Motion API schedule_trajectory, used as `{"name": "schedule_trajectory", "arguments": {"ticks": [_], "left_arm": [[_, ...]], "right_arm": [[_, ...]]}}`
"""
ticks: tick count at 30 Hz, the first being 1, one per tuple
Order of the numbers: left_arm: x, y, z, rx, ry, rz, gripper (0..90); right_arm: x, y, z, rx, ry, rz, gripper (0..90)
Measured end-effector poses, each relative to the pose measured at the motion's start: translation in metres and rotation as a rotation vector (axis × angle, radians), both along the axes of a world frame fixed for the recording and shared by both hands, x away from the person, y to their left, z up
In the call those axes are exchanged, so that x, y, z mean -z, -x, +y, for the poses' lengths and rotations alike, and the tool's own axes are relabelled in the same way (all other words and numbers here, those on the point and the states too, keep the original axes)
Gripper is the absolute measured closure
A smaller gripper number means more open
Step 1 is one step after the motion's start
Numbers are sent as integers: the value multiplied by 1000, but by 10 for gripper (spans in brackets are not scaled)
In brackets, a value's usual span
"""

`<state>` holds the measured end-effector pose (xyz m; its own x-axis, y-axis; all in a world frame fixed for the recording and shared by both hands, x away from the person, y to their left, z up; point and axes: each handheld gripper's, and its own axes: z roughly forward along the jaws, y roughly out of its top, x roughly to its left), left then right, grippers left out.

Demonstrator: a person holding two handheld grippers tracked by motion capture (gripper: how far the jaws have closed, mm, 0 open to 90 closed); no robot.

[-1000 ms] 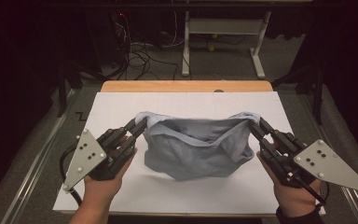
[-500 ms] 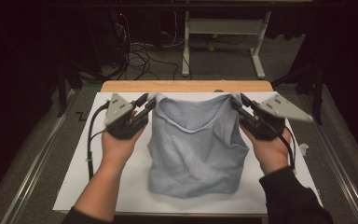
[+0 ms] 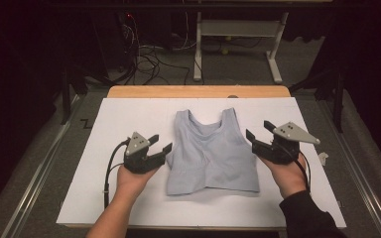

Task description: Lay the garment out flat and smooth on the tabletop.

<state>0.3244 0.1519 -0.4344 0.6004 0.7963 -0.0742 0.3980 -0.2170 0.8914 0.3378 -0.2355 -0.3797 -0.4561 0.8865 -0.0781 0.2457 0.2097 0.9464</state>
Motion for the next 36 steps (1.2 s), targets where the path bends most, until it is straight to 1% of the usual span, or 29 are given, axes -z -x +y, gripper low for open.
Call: {"name": "schedule_trajectory", "arguments": {"ticks": [1,2,3,5,6,8,9,10,12,13,14,15,16,17,18,19,20,21,22,23,28,29,32,33,36], "left_arm": [[9,3,0,11,-8,35,390],[14,5,0,16,-17,52,389],[21,7,1,15,-30,74,389],[32,9,1,28,-21,133,390],[36,9,-1,35,-27,160,390],[41,10,-5,52,-37,201,391],[43,11,-8,60,-45,224,391],[45,10,-10,69,-49,237,392],[47,8,-14,92,-49,274,406],[48,6,-16,95,-45,290,416],[49,5,-18,100,-40,299,428],[50,4,-20,109,-41,305,466],[51,4,-23,110,-54,309,511],[51,4,-25,107,-70,310,549],[51,4,-27,104,-74,304,596],[51,4,-27,106,-66,299,651],[51,4,-27,114,-54,301,706],[51,5,-28,113,-59,298,758],[50,6,-28,112,-61,290,791],[49,6,-28,111,-55,281,810],[42,11,-21,100,-23,228,824],[40,12,-19,97,-12,219,825],[35,15,-13,88,10,197,825],[33,16,-10,83,23,189,825],[29,17,-6,75,39,172,825]], "right_arm": [[7,4,-2,0,9,7,330],[15,9,-4,0,18,18,328],[20,12,-5,-1,23,26,327],[34,18,-8,-2,41,46,322],[40,21,-9,-4,48,56,319],[50,26,-11,-2,59,74,313],[53,29,-13,0,56,75,313],[58,33,-16,8,47,75,311],[66,39,-22,16,38,78,309],[71,41,-25,13,27,90,310],[74,42,-27,5,21,112,309],[75,43,-28,1,27,122,308],[75,44,-28,1,36,119,309],[76,44,-29,0,35,119,309],[76,44,-30,-1,26,123,309],[76,44,-30,-4,20,124,309],[76,44,-29,-6,29,120,310],[76,44,-28,-8,32,119,311],[76,44,-28,-10,32,123,312],[77,44,-29,-11,32,125,313],[76,45,-29,-12,26,120,319],[76,45,-28,-11,26,122,319],[76,44,-28,-3,25,129,316],[77,43,-28,-1,25,130,314],[78,42,-27,-1,27,137,307]]}}
